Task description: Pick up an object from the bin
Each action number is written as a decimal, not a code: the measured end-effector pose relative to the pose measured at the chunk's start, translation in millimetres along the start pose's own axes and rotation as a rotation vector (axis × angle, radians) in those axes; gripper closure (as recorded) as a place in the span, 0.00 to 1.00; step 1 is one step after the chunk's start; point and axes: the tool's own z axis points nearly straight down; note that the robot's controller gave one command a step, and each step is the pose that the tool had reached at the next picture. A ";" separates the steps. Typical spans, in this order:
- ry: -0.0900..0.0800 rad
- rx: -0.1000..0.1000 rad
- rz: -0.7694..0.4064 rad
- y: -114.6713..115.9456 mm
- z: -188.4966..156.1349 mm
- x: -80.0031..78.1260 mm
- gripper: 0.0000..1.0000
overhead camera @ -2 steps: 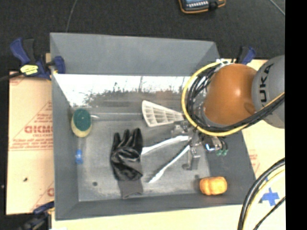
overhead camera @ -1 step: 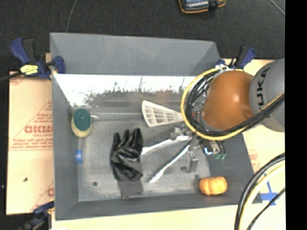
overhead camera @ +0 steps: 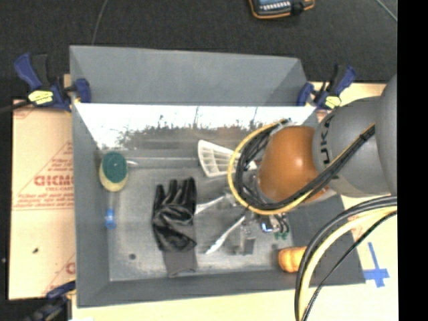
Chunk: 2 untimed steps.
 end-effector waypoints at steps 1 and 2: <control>0.001 0.001 0.051 -1.3 -6.1 1.2 0.00; -0.003 -0.001 0.047 23.6 -0.5 2.9 0.00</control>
Offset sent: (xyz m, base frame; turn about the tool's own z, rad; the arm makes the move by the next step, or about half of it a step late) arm -0.0063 0.0231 -0.0003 0.0499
